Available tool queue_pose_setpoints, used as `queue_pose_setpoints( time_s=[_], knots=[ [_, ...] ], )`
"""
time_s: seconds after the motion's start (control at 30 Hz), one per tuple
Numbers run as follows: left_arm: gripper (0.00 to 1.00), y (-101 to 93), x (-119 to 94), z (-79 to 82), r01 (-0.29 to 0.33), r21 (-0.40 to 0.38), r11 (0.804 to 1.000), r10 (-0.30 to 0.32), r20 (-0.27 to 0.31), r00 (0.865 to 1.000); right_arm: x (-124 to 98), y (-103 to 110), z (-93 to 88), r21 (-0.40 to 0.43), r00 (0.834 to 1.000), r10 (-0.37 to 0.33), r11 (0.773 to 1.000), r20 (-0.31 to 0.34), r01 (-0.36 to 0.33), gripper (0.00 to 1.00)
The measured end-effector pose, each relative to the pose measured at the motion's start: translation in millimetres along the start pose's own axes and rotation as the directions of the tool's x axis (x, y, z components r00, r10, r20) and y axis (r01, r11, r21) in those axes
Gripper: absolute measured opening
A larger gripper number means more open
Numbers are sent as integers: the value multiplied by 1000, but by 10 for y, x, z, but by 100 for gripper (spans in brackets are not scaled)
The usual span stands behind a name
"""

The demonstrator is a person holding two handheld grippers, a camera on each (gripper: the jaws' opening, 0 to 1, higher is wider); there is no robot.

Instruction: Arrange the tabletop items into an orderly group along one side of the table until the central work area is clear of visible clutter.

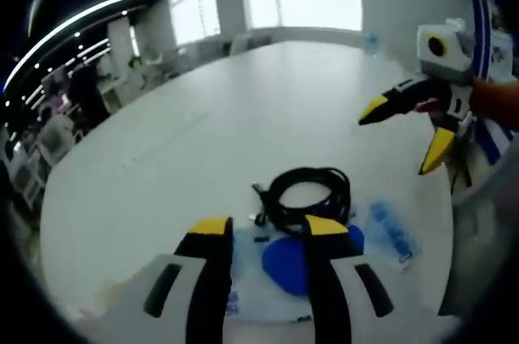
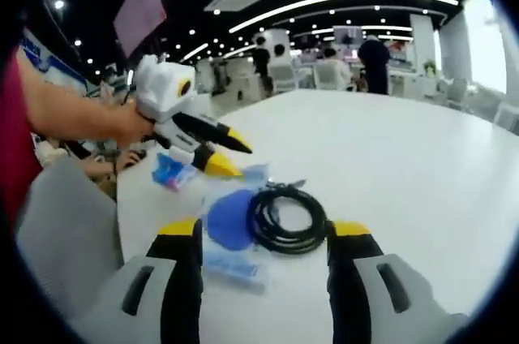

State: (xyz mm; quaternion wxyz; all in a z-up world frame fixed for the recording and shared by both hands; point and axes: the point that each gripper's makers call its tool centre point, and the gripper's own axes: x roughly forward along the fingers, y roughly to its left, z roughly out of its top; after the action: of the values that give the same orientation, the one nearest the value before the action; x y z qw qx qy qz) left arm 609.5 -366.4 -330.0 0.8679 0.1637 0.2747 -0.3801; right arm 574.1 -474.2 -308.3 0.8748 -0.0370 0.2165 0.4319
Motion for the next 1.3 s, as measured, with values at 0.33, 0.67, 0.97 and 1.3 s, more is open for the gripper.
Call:
queue_pose_setpoints(
  time_s=[0.33, 0.67, 0.97, 1.3],
  knots=[
    [42, -230, 3, -59, 48, -25, 999, -47, 23, 999, 392, -346, -28, -18, 998, -48, 999, -48, 47, 57],
    [52, -328, 0, -112, 75, -76, 994, -71, 52, 996, 733, -453, -200, -76, 989, -46, 996, -139, 36, 52],
    [58, -387, -1, -126, 101, -110, 989, -90, 99, 991, 939, -482, -307, -101, 981, -30, 995, -190, 10, 48],
    [61, -393, 63, -246, 98, -153, 983, -85, 85, 993, 1029, -485, -374, -129, 975, -15, 992, -221, -14, 43]
  ],
)
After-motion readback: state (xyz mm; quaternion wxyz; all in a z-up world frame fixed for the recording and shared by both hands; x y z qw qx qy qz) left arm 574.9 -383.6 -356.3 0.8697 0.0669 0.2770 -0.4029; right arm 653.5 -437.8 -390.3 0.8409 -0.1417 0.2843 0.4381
